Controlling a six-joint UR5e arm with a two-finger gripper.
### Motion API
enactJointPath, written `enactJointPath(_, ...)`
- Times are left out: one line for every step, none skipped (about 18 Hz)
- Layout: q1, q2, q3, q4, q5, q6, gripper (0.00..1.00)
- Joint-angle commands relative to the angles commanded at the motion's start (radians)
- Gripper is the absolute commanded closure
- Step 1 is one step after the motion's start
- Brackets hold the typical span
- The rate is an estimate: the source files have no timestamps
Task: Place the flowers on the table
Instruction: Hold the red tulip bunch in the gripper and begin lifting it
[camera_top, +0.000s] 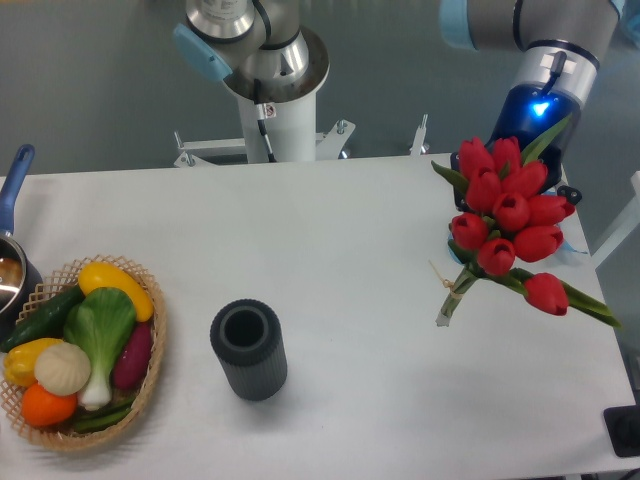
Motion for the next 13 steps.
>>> enactJointPath(-0.003,0.003,-0.009,0.0,0.006,0.002,0.64)
enactJointPath(-0.006,0.009,-0.005,-0.002,0.035,-0.002,0.64)
enactJointPath(-0.008,0.012,0.005,-0.006,0.079,-0.008,0.64)
enactJointPath(-0.014,0.012,0.008,-0.008,0.125,-0.008,0.64)
enactJointPath(-0.015,0.018,0.0,-0.008,0.161,-0.008,0.64)
enactJointPath(-0.018,0.029,-0.002,-0.008,0.19,-0.008,0.64)
enactJointPath(-0.021,0.034,0.0,-0.009,0.216,-0.008,0.64)
enactJointPath(-0.023,0.034,-0.002,-0.009,0.239,-0.008,0.64)
enactJointPath(-0.028,0.035,-0.003,-0.009,0.262,-0.008,0.64)
enactJointPath(-0.037,0.038,-0.005,-0.011,0.291,-0.008,0.64)
enactJointPath(-0.049,0.041,-0.006,-0.011,0.34,0.004,0.64)
enactJointPath(-0.064,0.041,-0.005,-0.009,0.404,0.02,0.64)
enactJointPath(-0.093,0.037,-0.002,-0.011,0.479,0.038,0.64)
